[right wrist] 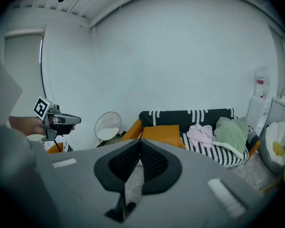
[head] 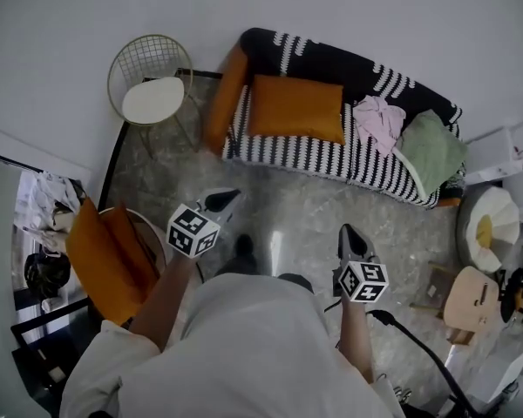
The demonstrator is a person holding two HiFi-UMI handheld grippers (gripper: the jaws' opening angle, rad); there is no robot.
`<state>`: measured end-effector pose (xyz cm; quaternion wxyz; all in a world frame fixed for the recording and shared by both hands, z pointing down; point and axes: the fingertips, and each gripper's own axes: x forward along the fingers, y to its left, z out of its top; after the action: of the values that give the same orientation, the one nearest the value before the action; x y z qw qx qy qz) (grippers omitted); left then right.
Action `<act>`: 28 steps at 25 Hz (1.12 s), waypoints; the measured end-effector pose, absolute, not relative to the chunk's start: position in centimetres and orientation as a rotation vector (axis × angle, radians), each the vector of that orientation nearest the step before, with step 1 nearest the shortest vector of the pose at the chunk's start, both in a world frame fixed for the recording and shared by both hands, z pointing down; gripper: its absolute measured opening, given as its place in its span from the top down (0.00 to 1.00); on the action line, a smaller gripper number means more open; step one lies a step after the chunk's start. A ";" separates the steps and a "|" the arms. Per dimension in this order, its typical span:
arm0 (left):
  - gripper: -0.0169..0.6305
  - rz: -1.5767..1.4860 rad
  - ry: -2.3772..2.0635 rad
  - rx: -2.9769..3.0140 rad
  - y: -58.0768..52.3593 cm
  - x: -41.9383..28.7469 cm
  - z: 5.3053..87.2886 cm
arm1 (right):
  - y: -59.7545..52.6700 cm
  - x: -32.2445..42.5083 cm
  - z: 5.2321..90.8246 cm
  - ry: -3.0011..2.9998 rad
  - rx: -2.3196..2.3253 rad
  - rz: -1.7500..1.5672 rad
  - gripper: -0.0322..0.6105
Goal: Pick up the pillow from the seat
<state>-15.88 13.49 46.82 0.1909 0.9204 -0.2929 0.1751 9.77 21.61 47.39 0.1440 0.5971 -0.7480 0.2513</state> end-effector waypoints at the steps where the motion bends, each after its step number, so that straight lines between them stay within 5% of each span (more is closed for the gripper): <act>1: 0.98 0.492 -0.819 2.587 12.7 -16.1 46.8 | 21.0 9.6 47.4 -2.151 1.727 0.724 0.94; 28: 0.98 0.503 -0.809 2.560 3.5 -17.4 47.8 | 11.6 9.1 48.6 -2.116 1.724 0.762 0.94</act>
<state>-17.38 3.52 47.81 0.2037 0.9176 -0.2900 0.1802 9.08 11.57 48.63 0.1535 0.6013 -0.7378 0.2657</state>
